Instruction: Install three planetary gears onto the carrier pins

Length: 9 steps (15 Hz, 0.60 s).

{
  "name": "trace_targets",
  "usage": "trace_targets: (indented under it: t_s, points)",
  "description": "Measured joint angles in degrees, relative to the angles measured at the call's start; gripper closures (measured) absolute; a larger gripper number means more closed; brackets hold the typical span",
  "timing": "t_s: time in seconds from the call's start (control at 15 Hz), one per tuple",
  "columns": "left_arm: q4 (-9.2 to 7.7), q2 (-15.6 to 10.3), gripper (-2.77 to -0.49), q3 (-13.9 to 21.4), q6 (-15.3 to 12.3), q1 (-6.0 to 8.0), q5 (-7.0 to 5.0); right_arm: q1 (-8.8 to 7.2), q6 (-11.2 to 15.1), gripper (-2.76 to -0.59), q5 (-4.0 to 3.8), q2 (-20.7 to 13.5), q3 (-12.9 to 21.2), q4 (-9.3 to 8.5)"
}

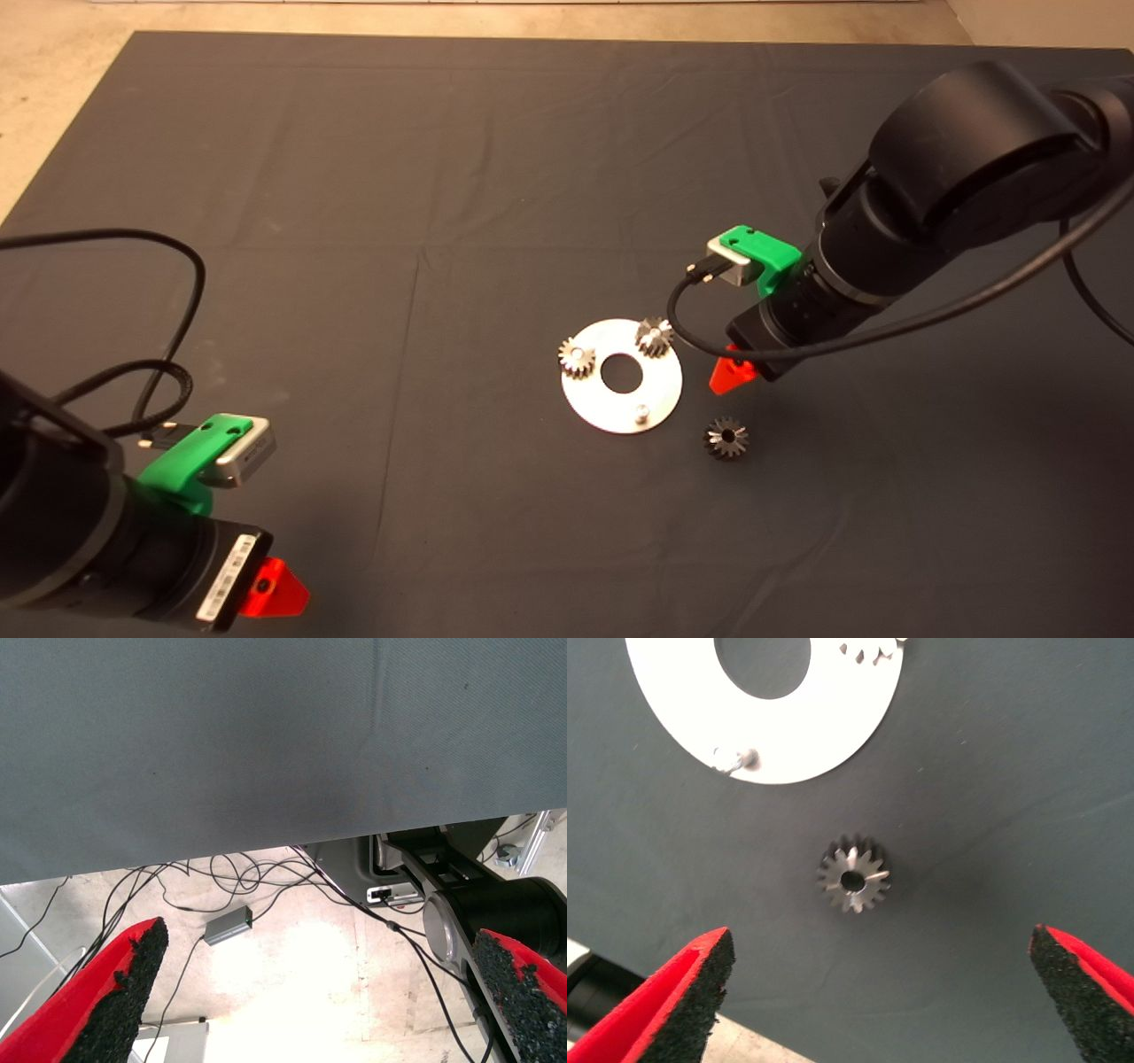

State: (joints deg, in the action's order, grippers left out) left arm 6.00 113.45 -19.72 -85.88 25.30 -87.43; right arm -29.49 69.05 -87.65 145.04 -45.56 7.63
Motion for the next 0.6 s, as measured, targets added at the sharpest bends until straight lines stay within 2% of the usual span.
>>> trace_targets:
  t_s: [0.2,0.4,0.6]
  points:
    - [-0.1,0.0,-2.48,0.0,0.0,0.0,0.0,0.0,0.1,-2.6,-0.05,-1.9,1.6,-0.08]
    - [-1.15,-0.2,-2.48,0.0,-0.2,0.1,-0.02,0.22,0.2,-2.75,-0.11,-3.8,3.5,-0.06]
    - [-1.87,-0.1,-2.48,0.0,-0.8,0.63,-0.01,2.87,1.4,-2.75,0.0,-4.6,7.1,-0.22]
